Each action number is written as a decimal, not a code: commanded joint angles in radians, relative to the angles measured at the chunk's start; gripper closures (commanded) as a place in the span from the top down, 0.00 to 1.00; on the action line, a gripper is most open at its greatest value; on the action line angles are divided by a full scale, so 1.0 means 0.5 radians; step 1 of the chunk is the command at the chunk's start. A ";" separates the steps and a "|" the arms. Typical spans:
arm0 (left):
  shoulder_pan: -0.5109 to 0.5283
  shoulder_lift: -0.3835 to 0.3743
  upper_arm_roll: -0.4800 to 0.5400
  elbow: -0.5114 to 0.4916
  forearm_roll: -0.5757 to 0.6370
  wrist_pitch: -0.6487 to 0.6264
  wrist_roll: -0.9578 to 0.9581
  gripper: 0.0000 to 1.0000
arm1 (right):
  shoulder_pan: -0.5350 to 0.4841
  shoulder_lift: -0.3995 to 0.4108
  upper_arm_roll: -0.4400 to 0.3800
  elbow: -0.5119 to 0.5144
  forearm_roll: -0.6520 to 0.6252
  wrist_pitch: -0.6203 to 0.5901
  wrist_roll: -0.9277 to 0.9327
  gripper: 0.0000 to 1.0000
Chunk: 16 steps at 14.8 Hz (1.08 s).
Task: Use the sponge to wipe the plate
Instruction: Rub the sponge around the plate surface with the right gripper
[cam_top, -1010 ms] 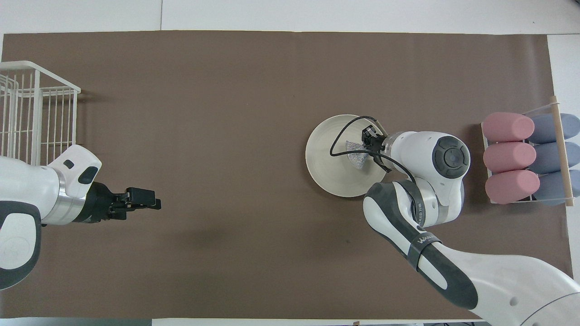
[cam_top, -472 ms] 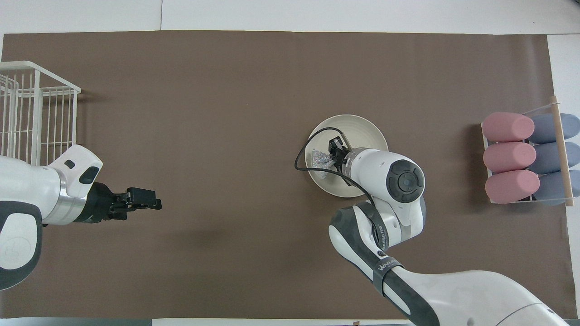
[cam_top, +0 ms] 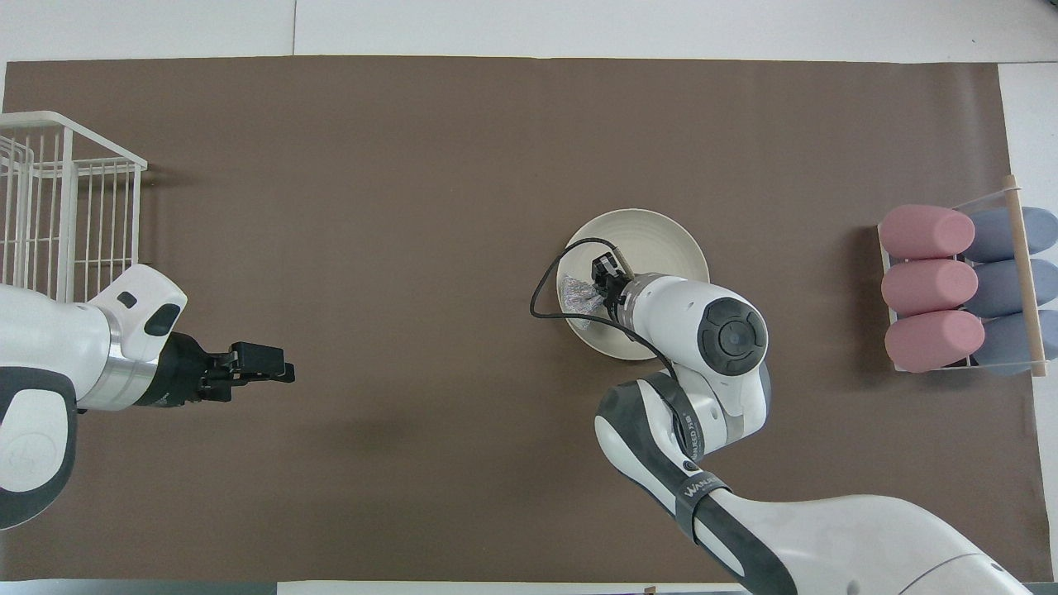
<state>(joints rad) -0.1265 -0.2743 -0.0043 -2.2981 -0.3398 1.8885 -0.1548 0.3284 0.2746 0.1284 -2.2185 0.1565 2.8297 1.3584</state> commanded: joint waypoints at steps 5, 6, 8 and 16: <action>-0.017 0.024 0.005 0.028 0.042 0.018 -0.037 1.00 | -0.294 0.089 0.004 -0.045 0.003 0.004 -0.563 0.00; -0.017 0.024 0.005 0.028 0.042 0.018 -0.037 1.00 | -0.307 0.089 0.004 -0.045 0.003 0.004 -0.599 0.00; -0.017 0.024 0.005 0.028 0.042 0.018 -0.037 1.00 | -0.310 0.089 0.004 -0.045 0.003 0.004 -0.627 0.00; -0.017 0.024 0.005 0.028 0.042 0.018 -0.040 1.00 | -0.139 0.083 0.007 -0.064 0.003 0.010 -0.196 0.00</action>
<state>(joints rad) -0.1265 -0.2743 -0.0042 -2.2978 -0.3398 1.8893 -0.1555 0.2074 0.2741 0.1276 -2.2201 0.1575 2.8293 1.1631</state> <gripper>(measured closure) 0.000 0.894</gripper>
